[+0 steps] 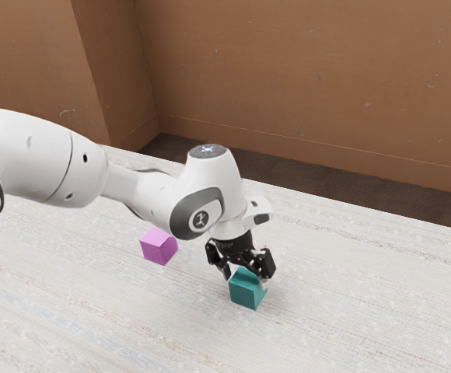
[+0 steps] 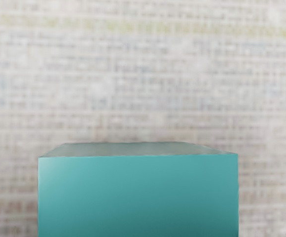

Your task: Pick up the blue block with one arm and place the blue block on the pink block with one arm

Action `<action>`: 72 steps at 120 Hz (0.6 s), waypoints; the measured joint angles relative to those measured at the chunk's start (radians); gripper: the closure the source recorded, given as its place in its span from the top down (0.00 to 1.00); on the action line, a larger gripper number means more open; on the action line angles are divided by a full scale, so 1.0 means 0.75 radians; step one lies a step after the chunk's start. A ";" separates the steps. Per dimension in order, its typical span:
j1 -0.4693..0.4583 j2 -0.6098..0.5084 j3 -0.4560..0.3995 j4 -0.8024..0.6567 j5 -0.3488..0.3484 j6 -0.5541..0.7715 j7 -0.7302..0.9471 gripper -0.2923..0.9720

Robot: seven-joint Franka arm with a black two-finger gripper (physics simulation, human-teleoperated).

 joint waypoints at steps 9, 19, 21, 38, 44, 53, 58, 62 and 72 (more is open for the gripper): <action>0.000 0.008 0.000 0.000 -0.006 0.008 0.011 0.74; 0.000 0.017 0.000 0.000 -0.011 0.014 0.021 0.73; 0.001 0.018 0.000 0.000 -0.012 0.016 0.023 0.73; 0.004 0.044 0.000 0.000 -0.022 0.033 0.038 0.72; 0.004 0.048 0.000 -0.001 -0.026 0.038 0.042 0.71; 0.003 0.049 0.000 0.001 -0.029 0.043 0.047 0.66; 0.003 0.049 0.000 0.001 -0.030 0.046 0.049 0.62; 0.003 0.049 0.001 0.000 -0.030 0.047 0.050 0.59; 0.003 0.041 0.002 -0.001 -0.025 0.050 0.049 0.53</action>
